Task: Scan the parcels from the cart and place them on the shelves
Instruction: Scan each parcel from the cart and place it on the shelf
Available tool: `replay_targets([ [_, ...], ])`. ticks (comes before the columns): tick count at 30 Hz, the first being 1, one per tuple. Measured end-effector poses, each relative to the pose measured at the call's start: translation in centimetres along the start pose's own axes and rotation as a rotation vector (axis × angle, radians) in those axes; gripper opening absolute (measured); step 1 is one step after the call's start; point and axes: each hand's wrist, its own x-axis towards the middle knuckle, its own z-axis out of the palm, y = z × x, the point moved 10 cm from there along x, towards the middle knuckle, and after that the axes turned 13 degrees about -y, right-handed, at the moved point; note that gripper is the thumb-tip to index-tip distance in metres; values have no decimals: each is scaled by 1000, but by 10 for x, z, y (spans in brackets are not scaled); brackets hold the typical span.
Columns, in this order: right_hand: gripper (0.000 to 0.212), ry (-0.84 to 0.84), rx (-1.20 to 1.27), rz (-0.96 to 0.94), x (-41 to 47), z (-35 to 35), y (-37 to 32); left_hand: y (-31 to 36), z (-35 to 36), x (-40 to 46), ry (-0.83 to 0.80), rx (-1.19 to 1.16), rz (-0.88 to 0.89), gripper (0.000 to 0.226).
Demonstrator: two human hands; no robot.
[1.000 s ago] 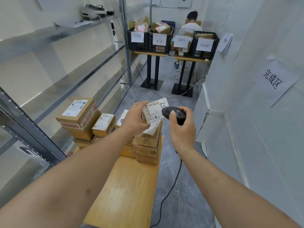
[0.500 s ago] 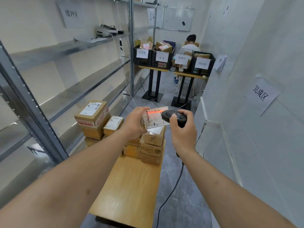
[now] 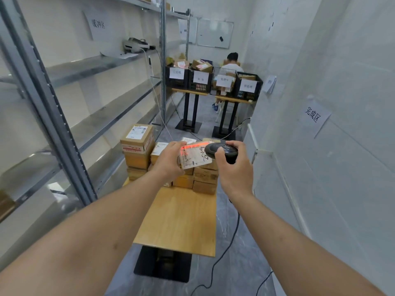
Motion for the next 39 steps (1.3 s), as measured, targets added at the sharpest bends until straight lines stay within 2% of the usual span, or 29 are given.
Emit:
replay_targets([
  [8,23,-38,-33,-10,-49,26,-35,-16,-35,-71,58,10,-57,105],
  [16,25,-129,37,-62,-57,63,-56,-42,-65,-111,110,16,-143,110],
  [20,21,-199,90,-80,-48,91,-59,-52,-88,-129,221,56,-218,100],
  [30,27,-489,191,-153,-43,188,-90,-86,-150,-212,422,114,-483,99],
  [33,21,-592,206,-195,-56,221,-103,-95,-162,-251,480,103,-581,100],
  [39,27,-804,260,-234,-104,287,-136,-110,-181,-348,598,105,-772,98],
])
